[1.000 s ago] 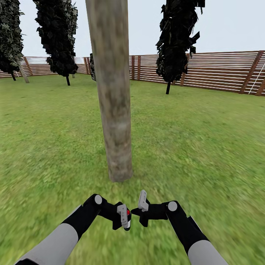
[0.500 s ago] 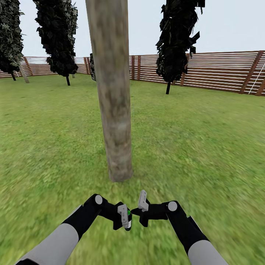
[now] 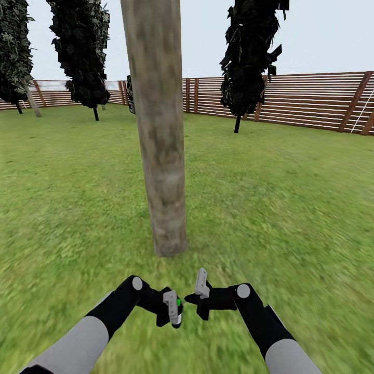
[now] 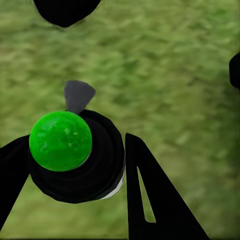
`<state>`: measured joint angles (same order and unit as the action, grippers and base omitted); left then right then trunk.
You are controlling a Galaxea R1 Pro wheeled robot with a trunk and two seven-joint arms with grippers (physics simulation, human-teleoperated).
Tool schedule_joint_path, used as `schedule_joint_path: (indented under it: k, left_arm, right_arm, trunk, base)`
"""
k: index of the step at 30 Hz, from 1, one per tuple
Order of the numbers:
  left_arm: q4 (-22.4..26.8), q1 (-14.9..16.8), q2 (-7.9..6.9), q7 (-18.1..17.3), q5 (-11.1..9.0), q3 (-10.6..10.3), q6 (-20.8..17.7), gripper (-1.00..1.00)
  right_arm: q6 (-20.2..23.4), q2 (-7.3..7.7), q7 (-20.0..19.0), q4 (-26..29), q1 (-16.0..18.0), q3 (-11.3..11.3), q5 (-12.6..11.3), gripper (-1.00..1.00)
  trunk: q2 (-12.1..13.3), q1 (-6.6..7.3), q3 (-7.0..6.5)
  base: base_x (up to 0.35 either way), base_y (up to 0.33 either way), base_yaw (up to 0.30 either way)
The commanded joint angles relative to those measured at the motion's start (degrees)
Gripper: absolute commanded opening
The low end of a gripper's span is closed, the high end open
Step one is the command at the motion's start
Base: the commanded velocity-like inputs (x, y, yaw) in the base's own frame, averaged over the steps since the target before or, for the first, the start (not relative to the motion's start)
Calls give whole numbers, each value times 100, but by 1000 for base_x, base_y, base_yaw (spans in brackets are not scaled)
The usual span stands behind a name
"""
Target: In the garden, pick up the pesticide atomizer on the floor and spray pesticide onto both trees until each tree trunk is fully covered.
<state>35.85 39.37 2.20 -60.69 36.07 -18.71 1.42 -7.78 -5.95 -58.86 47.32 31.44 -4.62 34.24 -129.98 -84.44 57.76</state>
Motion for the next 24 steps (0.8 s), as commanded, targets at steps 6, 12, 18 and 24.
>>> schedule_joint_path:
  k: [6,12,18,24]
  left_arm:
    - [1,-20,-139,-12,455,52,-21,-100]
    - [1,-48,-758,2,509,91,-39,-100]
    - [-44,-63,-1489,-16,470,198,-25,-100]
    - [-303,-62,-1733,202,465,1344,26,-100]
  right_arm:
    - [-57,-2,-11,6,2,5,57,-100]
    - [-66,-2,-11,1,2,5,57,-100]
    - [-72,34,-16,-8,2,12,57,100]
    - [-94,145,49,-251,-13,50,54,100]
  trunk:
    - [-2,1,5]
    - [-2,1,5]
    - [-2,1,5]
    - [-2,1,5]
  base:
    - [0,0,0]
    - [0,0,0]
    - [0,0,0]
    - [0,0,0]
